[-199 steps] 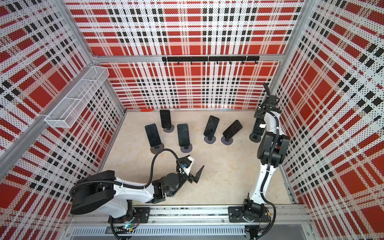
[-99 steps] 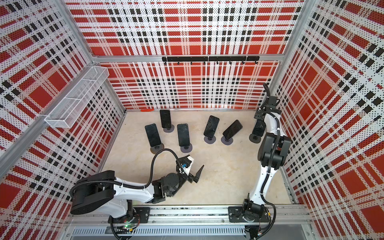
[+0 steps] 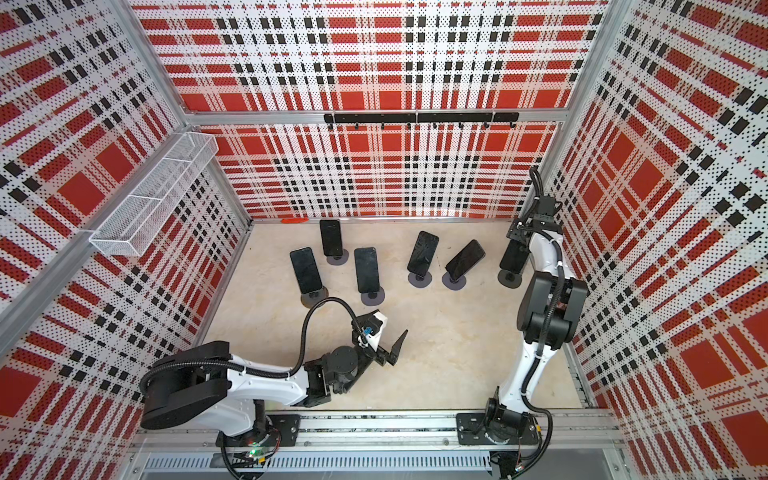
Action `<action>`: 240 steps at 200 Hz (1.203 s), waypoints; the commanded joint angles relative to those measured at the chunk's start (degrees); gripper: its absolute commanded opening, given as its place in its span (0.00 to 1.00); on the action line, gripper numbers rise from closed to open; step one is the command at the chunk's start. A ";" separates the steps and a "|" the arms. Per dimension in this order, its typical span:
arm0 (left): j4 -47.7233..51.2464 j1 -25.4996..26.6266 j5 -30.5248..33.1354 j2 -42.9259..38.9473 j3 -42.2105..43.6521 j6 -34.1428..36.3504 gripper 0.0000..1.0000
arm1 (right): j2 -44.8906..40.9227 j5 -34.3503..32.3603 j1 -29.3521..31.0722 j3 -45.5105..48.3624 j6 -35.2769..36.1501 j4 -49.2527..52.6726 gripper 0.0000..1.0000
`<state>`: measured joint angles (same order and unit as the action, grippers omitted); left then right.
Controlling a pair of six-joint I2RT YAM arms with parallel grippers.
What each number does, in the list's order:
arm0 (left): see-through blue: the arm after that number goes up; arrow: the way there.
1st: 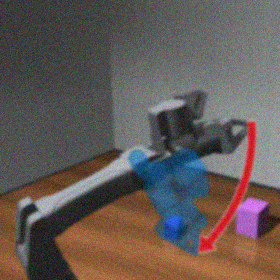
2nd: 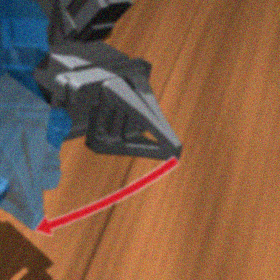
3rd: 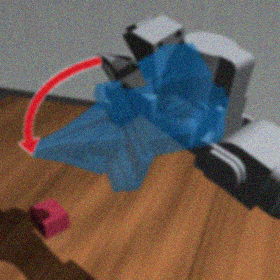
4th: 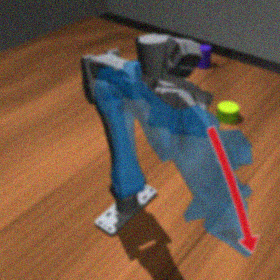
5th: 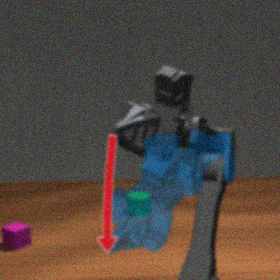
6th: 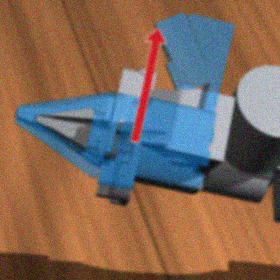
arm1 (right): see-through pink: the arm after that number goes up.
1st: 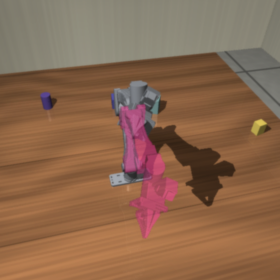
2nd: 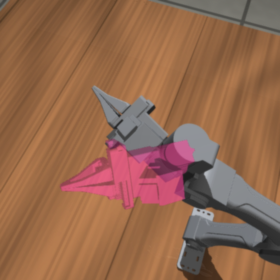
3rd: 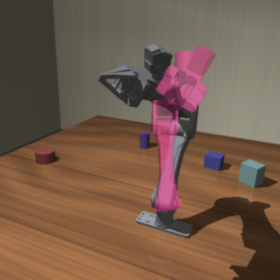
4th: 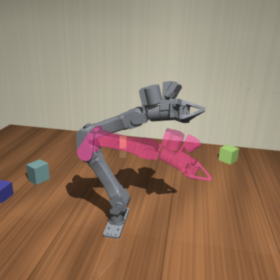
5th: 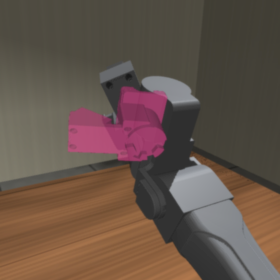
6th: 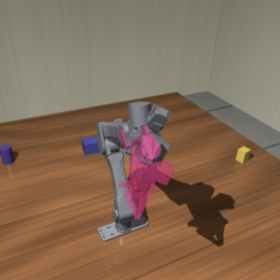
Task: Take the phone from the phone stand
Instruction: 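Lower the right gripper around the black phone nearest the wall and close, then lift the black phone off its stand with the right gripper toward the left gripper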
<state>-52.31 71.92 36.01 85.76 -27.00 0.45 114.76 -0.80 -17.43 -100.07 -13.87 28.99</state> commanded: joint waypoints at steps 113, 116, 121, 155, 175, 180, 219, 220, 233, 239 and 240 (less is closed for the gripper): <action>-2.00 -0.15 -1.20 -0.79 0.49 -0.84 0.98 | -14.38 9.33 -0.48 13.35 -3.33 -10.01 0.65; -2.00 -0.15 -1.11 -0.77 0.54 -0.84 0.98 | -14.67 9.49 -0.47 13.68 -3.43 -10.23 0.65; -2.00 -0.20 -0.87 -0.77 0.54 -0.86 0.98 | -15.09 9.86 -0.41 14.18 -3.57 -10.50 0.65; -2.00 -0.20 -1.31 -0.60 0.31 -1.04 0.98 | -19.13 12.66 -0.44 18.42 -4.72 -12.78 0.64; -2.00 -0.20 -0.61 -0.85 0.59 -1.12 0.98 | -21.99 13.70 -0.43 20.86 -5.64 -14.09 0.64; -2.13 -0.20 -0.28 -0.85 0.56 -1.21 0.98 | -22.53 13.99 -0.46 21.20 -5.81 -14.06 0.64; -2.32 -0.29 -1.66 -1.47 0.83 -2.01 0.98 | -27.72 14.51 -0.46 25.87 -6.35 -15.10 0.65; -2.28 -0.24 -1.61 -1.47 0.87 -1.93 0.98 | -27.78 14.51 -0.43 26.02 -6.35 -15.10 0.65; -2.26 -0.28 -0.95 -1.35 0.87 -1.86 0.98 | -29.29 14.54 -0.42 27.63 -6.21 -14.93 0.64; -2.26 -0.26 -0.94 -1.29 0.78 -1.92 0.98 | -30.00 14.51 -0.41 28.46 -6.30 -15.02 0.64; -2.31 -0.23 -0.99 -1.29 0.80 -1.89 0.98 | -30.15 14.55 -0.41 28.63 -6.28 -15.02 0.64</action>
<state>-52.77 71.92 34.89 85.65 -26.83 -1.06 88.79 12.64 -17.43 -73.41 -19.40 17.06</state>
